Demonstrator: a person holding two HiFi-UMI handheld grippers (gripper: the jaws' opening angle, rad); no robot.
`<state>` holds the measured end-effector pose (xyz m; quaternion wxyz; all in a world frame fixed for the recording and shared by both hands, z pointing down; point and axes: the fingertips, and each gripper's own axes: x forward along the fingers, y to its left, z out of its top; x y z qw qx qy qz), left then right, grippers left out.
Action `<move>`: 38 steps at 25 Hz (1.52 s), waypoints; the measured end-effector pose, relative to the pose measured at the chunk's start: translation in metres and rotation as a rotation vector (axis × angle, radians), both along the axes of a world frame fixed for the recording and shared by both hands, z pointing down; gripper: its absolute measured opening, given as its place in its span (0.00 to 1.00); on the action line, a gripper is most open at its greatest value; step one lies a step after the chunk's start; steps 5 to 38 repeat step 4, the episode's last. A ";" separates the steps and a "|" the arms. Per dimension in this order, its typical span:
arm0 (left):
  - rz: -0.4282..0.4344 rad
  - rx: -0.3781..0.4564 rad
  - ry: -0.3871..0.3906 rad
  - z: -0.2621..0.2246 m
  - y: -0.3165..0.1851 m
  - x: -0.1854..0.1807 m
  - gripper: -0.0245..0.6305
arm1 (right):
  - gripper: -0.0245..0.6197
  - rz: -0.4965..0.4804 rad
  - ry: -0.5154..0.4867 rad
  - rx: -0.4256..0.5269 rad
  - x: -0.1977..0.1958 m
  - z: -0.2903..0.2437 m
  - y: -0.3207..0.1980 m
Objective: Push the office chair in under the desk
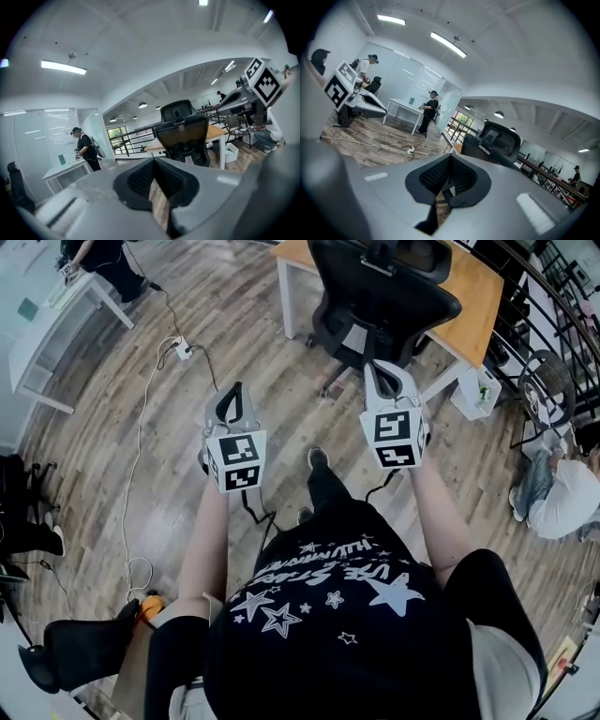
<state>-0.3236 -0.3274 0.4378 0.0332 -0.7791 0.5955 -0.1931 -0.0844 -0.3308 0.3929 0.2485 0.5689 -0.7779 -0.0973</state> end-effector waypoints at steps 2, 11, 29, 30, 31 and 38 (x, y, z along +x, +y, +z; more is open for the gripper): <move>-0.003 -0.002 -0.001 0.000 0.003 -0.002 0.04 | 0.04 -0.004 -0.002 0.003 -0.001 0.000 0.001; -0.006 -0.007 0.000 -0.001 0.006 -0.003 0.04 | 0.04 -0.007 -0.005 0.005 -0.002 0.000 0.002; -0.006 -0.007 0.000 -0.001 0.006 -0.003 0.04 | 0.04 -0.007 -0.005 0.005 -0.002 0.000 0.002; -0.006 -0.007 0.000 -0.001 0.006 -0.003 0.04 | 0.04 -0.007 -0.005 0.005 -0.002 0.000 0.002; -0.006 -0.007 0.000 -0.001 0.006 -0.003 0.04 | 0.04 -0.007 -0.005 0.005 -0.002 0.000 0.002; -0.006 -0.007 0.000 -0.001 0.006 -0.003 0.04 | 0.04 -0.007 -0.005 0.005 -0.002 0.000 0.002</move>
